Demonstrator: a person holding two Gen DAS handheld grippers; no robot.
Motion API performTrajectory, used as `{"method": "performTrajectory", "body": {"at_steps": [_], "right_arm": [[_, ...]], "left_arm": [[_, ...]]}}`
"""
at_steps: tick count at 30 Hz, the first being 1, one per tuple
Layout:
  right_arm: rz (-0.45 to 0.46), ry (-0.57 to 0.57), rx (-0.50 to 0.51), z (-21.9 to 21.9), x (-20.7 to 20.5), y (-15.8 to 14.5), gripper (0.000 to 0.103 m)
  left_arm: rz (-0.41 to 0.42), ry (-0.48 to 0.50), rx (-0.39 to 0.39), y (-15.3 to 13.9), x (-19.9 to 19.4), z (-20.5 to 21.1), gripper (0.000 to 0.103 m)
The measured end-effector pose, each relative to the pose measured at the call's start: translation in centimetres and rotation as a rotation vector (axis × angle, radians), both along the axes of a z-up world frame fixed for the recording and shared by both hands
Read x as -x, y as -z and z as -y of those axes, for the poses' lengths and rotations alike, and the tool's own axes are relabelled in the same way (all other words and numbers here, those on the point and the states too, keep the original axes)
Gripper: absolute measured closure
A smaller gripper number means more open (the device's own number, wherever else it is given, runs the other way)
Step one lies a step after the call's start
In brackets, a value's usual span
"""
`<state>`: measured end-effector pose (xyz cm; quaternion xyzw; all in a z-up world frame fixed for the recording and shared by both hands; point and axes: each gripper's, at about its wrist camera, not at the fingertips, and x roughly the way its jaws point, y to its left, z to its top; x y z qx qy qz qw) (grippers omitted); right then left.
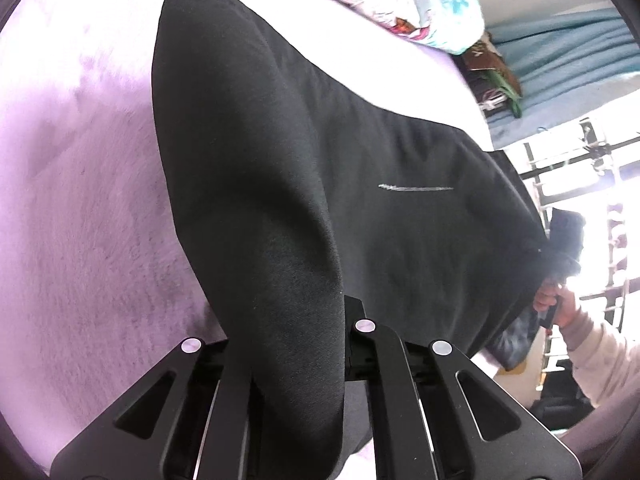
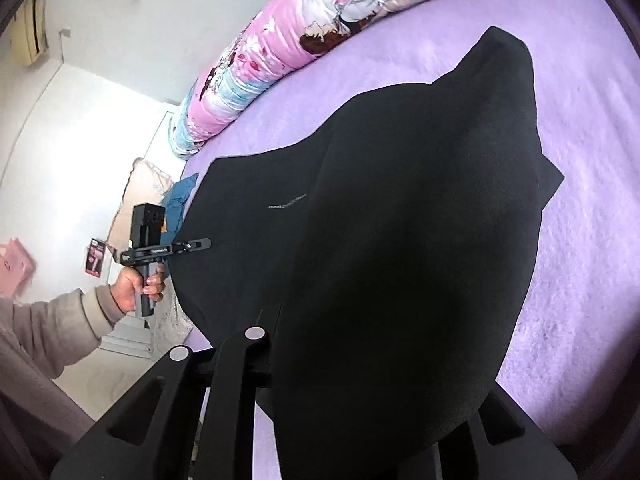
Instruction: Fold large clothes
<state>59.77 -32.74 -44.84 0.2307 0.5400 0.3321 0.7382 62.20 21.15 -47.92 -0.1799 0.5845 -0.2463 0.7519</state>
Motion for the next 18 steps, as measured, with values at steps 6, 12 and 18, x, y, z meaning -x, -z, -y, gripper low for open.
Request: {"method": "performTrajectory", "body": {"at_steps": [6, 12, 18], "right_arm": [[0.051, -0.033, 0.085, -1.1, 1.3, -3.5, 0.086], [0.111, -0.057, 0.12, -1.7, 3.2, -6.3, 0.086], [0.142, -0.07, 0.112, -2.1, 3.8, -8.4, 0.086]], "left_arm": [[0.019, 0.003, 0.014, -2.2, 0.8, 1.1, 0.098], [0.007, 0.011, 0.001, -3.2, 1.7, 2.1, 0.099], [-0.013, 0.019, 0.001, -3.7, 2.6, 3.7, 0.099]]}}
